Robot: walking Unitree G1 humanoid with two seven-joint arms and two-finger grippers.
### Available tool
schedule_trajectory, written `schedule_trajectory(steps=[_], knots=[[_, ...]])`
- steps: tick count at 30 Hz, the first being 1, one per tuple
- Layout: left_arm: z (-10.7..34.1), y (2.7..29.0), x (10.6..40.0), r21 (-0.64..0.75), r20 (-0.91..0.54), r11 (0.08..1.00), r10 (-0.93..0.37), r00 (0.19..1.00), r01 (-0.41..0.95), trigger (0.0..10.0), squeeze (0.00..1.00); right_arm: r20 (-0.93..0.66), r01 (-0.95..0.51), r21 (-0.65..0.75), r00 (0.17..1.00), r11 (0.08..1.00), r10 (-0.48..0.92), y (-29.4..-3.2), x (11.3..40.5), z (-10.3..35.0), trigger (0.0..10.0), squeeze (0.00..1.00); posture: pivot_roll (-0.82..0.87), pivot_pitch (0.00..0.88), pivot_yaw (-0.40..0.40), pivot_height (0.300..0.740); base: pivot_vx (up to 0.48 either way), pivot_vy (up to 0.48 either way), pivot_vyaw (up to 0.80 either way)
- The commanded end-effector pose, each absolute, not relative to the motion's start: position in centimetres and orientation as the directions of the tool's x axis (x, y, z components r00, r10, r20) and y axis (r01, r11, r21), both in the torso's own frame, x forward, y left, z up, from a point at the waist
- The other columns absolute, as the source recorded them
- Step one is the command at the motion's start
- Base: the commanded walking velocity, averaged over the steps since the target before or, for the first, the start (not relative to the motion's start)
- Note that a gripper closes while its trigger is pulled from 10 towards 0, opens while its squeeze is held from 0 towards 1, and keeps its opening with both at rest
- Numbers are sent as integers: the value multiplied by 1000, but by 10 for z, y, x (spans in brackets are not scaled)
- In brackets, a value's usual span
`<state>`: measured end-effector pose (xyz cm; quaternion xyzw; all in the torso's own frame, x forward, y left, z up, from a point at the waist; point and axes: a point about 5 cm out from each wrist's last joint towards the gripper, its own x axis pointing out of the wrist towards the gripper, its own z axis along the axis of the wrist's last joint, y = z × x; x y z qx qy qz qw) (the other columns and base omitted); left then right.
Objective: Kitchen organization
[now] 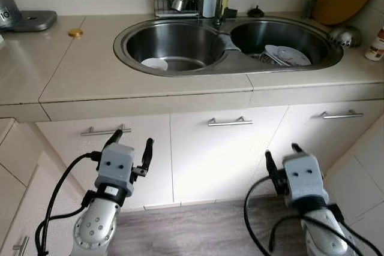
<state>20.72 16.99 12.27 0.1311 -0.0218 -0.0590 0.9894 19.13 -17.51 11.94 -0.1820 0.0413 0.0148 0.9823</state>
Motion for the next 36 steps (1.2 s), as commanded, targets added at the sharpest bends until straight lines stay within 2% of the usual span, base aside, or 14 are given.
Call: schedule_trajectory(steps=[1, 36], knots=[[125, 169, 206, 251, 25, 961, -127, 992, 117, 10000, 0, -73, -42, -358, 997, 933, 17, -176, 189, 125, 10000, 0, 87, 0, -45, 740, 0, 0, 0], [124, 168, 209, 248, 23, 961, -135, 991, 125, 10000, 0, -33, -21, -345, 999, 938, 10, -176, 202, 128, 10000, 0, 94, 0, -47, 740, 0, 0, 0]])
